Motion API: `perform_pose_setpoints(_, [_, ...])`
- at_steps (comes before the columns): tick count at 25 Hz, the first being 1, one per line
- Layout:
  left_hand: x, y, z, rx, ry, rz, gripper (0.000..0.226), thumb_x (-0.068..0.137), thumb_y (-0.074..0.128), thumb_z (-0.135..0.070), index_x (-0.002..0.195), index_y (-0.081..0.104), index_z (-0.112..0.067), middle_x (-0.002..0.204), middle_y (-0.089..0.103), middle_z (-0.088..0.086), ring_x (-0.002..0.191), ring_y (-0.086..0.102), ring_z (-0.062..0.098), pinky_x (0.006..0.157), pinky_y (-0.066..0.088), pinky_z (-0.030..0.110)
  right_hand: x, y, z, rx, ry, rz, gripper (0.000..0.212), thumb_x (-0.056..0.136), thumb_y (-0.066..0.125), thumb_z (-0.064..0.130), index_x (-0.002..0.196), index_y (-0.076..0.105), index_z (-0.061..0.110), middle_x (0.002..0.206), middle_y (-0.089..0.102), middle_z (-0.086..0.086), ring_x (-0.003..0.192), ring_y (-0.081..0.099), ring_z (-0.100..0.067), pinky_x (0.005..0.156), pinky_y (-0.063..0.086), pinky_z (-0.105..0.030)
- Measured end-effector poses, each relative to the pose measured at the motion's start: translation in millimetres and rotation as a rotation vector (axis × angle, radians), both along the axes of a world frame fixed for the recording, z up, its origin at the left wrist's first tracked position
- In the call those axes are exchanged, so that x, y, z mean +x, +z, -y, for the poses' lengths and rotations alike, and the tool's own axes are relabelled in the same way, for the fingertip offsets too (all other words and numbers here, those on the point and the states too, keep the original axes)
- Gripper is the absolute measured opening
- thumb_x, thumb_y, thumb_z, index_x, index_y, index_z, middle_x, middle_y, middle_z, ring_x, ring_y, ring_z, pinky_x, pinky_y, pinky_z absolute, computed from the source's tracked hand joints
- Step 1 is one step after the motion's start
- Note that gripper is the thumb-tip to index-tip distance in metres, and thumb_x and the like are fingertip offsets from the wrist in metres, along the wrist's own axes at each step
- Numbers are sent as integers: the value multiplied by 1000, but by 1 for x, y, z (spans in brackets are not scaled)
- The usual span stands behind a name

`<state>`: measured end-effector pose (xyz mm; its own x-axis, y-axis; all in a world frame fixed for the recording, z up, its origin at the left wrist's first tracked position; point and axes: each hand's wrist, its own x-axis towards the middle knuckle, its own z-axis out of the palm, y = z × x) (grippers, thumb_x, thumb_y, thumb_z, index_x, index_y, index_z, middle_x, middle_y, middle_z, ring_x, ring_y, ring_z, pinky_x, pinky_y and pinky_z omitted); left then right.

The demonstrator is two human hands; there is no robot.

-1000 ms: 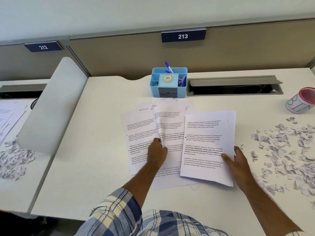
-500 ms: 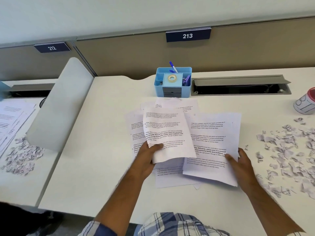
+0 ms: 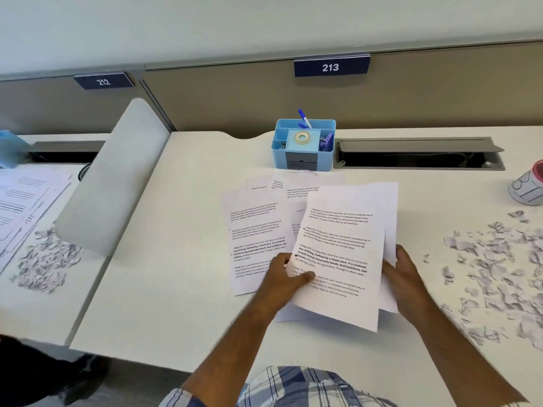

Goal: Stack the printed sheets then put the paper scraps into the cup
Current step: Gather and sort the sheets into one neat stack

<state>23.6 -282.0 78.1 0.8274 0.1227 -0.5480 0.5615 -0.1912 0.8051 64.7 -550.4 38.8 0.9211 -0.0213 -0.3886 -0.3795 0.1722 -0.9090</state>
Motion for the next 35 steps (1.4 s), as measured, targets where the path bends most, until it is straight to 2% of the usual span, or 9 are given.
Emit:
perform_pose_setpoints(3, [6,-3,-7,11,26,-47,34,90,79,-44,114,65,-24,123,70,-3,109,69,15,93,59,37,-1,10,0,5,32,-4,34,101,61,12,134,58,22,129,71,-4,120,66,-30,105,49,-54])
perform_pose_setpoints(6, [15,0,-18,-119,85,-116,47,86,78,-53,122,66,-25,121,76,-1,112,73,22,103,57,50,-4,20,-2,23,75,-30,33,101,59,11,133,58,21,129,71,-6,115,69,-28,99,52,-48])
perform_pose_setpoints(9, [17,7,-22,-381,-10,-155,41,98,71,-35,135,66,-17,127,76,5,118,72,28,107,54,50,-7,27,-6,51,152,-57,30,102,58,17,132,58,22,129,71,-6,113,70,-25,96,53,-45])
perform_pose_setpoints(15, [11,8,-6,-298,-18,4,41,94,76,-17,134,67,-20,128,75,0,118,72,23,108,54,52,-7,19,-6,-118,138,-61,67,92,47,77,142,56,34,145,56,15,136,51,-9,119,35,-44])
perform_pose_setpoints(17, [14,15,-3,-148,-32,78,38,94,77,-21,131,68,-25,125,76,-7,115,73,18,102,58,47,-3,26,-10,-125,200,58,52,96,62,57,136,59,24,136,66,7,128,61,-15,111,46,-44])
perform_pose_setpoints(19, [18,27,-2,-55,-22,139,32,95,77,-24,125,68,-32,120,77,-12,110,75,15,93,63,39,3,38,-15,-167,214,123,30,98,67,21,127,61,16,121,74,5,114,70,-19,93,58,-34])
perform_pose_setpoints(21, [23,38,-1,-55,-8,213,30,96,76,-24,125,69,-32,116,78,-14,105,76,12,87,64,33,6,52,-19,-180,154,197,29,97,66,9,124,63,15,114,76,10,106,73,-14,82,59,-22])
perform_pose_setpoints(26, [29,58,0,-132,25,327,34,94,78,-21,125,68,-30,111,78,-20,102,74,3,80,59,17,10,72,-24,-266,56,313,33,95,69,10,125,59,19,109,74,20,99,71,1,77,56,-13])
perform_pose_setpoints(35, [31,59,6,-180,66,308,31,89,83,-22,112,71,-39,109,79,-14,104,73,10,83,60,21,8,68,-25,-376,110,309,34,97,67,21,129,57,19,116,70,5,99,66,4,76,55,-11])
